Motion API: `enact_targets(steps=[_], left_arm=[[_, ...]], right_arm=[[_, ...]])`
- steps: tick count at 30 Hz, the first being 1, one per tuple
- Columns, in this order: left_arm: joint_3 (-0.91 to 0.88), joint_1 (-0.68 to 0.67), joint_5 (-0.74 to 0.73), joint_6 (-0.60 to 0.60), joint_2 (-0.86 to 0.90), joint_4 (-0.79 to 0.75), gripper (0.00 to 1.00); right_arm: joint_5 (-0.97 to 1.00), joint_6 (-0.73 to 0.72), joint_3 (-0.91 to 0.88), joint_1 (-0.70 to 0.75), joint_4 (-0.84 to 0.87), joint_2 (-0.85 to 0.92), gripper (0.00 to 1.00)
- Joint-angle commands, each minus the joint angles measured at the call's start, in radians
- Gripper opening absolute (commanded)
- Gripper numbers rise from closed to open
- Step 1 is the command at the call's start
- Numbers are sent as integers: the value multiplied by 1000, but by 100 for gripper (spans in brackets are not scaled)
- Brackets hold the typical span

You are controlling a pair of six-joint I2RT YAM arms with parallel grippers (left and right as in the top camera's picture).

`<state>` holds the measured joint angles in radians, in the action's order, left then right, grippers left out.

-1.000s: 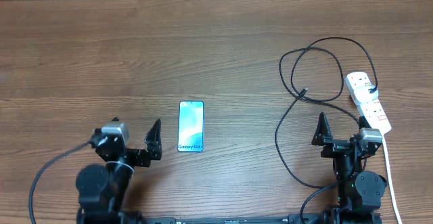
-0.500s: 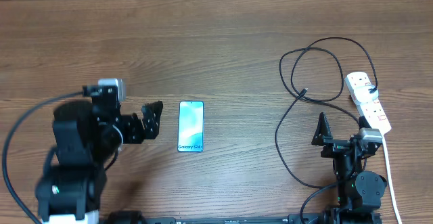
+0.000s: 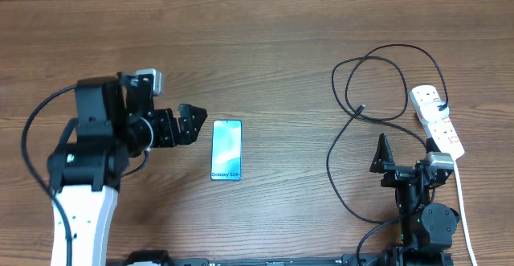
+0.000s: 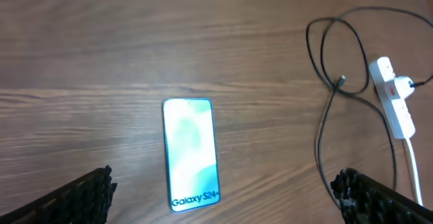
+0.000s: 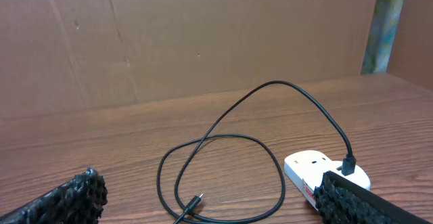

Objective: Plug charger to phone and switch on socket
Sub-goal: 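Move the left gripper over the Galaxy S24+ phone and lower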

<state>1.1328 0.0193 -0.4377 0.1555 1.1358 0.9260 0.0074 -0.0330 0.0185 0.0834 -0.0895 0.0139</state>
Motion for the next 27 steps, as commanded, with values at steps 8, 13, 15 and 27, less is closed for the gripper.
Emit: enact_targets(steps=[8,13,15,27], left_arm=[[23,-186,179,63,134,-6,100],[37,-363,445,164,174,-15,100],[42,-389,462,186,190,-23,100],[47,-396,464,192,349,-14,100]], right_arm=[[2,2,-11,-6,6,-6,100],[2,2,-11,-6,6,-6,100],[2,2,-11,-6,6,-6,100],[2,2,-11,-6,6,-6,100]])
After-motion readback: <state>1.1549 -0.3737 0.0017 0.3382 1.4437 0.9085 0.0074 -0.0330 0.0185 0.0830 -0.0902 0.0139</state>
